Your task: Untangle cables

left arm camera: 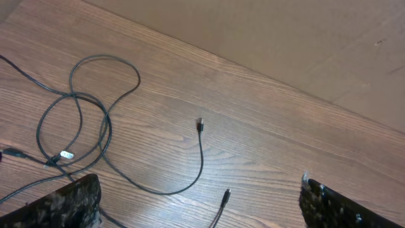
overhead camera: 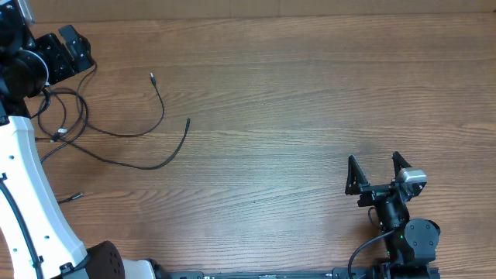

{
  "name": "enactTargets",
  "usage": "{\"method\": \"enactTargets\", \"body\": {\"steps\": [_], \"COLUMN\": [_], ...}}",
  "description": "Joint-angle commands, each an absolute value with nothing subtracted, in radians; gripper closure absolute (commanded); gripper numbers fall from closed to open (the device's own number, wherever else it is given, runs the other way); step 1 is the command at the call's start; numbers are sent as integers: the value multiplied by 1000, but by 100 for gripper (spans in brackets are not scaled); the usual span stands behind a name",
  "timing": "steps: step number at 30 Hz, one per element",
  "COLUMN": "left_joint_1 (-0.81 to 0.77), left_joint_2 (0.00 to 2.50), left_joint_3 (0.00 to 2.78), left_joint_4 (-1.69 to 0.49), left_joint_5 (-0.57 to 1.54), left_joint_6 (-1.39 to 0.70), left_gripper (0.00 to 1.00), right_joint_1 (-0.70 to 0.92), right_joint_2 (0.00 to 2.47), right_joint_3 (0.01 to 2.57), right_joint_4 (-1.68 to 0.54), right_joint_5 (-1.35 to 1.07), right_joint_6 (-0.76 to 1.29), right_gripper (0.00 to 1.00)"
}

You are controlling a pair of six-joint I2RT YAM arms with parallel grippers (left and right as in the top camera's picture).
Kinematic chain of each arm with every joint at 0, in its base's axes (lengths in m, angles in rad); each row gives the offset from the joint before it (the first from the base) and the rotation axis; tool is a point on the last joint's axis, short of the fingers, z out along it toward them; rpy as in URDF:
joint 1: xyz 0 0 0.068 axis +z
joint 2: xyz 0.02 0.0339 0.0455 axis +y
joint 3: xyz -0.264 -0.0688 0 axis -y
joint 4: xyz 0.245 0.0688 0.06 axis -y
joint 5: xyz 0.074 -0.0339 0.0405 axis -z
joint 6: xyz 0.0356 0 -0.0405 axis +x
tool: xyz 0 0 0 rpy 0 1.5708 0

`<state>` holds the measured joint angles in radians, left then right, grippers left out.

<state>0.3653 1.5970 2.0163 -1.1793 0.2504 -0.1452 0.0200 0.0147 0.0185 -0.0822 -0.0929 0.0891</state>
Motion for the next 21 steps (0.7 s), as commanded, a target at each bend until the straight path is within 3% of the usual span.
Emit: {"method": "enactTargets", "body": {"steps": [1,6,16,21], "left_joint_1": [331,266,253,234], "left_joint_2": [1518,1340,913,735], "left_joint_3": [2003,1865,1322,1103], "left_joint_4": [-1178,-1178,-1168,-1032], "left_joint_5": [231,48,36,33], "left_joint_6": [-122,-108,-107,-105], "left_gripper": [0,0,0,0], "right_joint_1": [17,17,17,17], "right_joint_2": [3,3,3,3], "right_joint_3": [8,8,8,8], "right_joint_4": [-77,-77,-77,-77], "right_joint_5": [-83,-83,-83,-83], "right_joint_6": [77,77,77,77], "right_gripper": [0,0,0,0]}}
